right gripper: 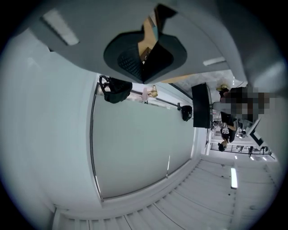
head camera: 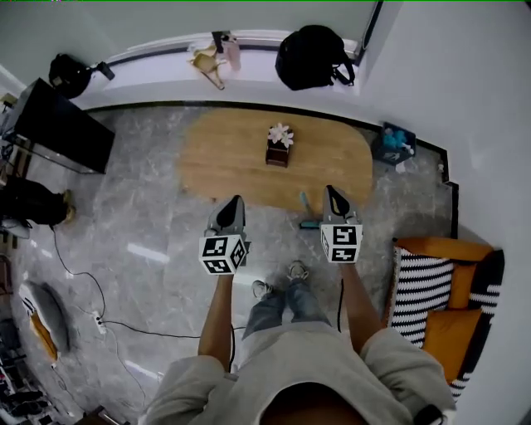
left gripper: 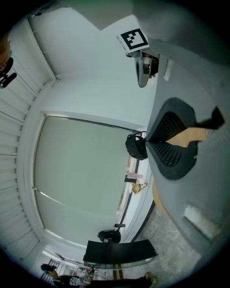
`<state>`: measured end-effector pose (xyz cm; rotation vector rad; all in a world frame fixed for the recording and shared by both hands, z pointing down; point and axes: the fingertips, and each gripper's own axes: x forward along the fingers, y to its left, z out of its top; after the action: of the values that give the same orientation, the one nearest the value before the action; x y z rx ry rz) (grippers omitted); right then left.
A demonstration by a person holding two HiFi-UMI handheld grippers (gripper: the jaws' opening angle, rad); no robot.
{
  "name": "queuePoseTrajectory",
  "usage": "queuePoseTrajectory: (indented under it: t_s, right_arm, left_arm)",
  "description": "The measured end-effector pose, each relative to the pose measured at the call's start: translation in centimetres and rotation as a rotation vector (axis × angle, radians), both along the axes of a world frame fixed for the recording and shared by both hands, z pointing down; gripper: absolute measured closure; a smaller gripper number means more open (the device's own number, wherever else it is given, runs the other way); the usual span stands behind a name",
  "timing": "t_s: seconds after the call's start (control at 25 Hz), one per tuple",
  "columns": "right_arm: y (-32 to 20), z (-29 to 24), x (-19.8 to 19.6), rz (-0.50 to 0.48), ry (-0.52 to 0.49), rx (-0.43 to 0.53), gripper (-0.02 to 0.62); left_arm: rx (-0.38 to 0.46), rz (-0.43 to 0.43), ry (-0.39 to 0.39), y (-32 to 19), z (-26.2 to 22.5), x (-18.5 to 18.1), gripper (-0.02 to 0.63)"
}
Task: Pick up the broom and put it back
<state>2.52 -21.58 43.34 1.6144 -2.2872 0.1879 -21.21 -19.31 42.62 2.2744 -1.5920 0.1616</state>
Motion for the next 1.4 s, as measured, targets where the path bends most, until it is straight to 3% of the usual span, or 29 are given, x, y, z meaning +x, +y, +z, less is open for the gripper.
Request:
queuePoseTrajectory:
  t_s: [0.36, 0.72, 1.4]
  right_arm:
    - [-1.2, -9.6, -1.2, -0.046, -0.024, 0.128, 0.595]
    - [-0.2, -15.5, -1.9, -0.054, -0.059, 0.215, 0.595]
    - [1.3, -14.9, -1.3, -0.058, -0.018, 0.202, 0.595]
  left_arm:
    - [0.128, -0.075, -0.033, -0.4, -9.3, -3.9, 0.606]
    - [0.218, -0.070, -0.063, 0.4, -15.5, -4.9, 0.606]
    - [0.210, -0.057, -0.039, 1.5, -15.0, -4.2, 0.606]
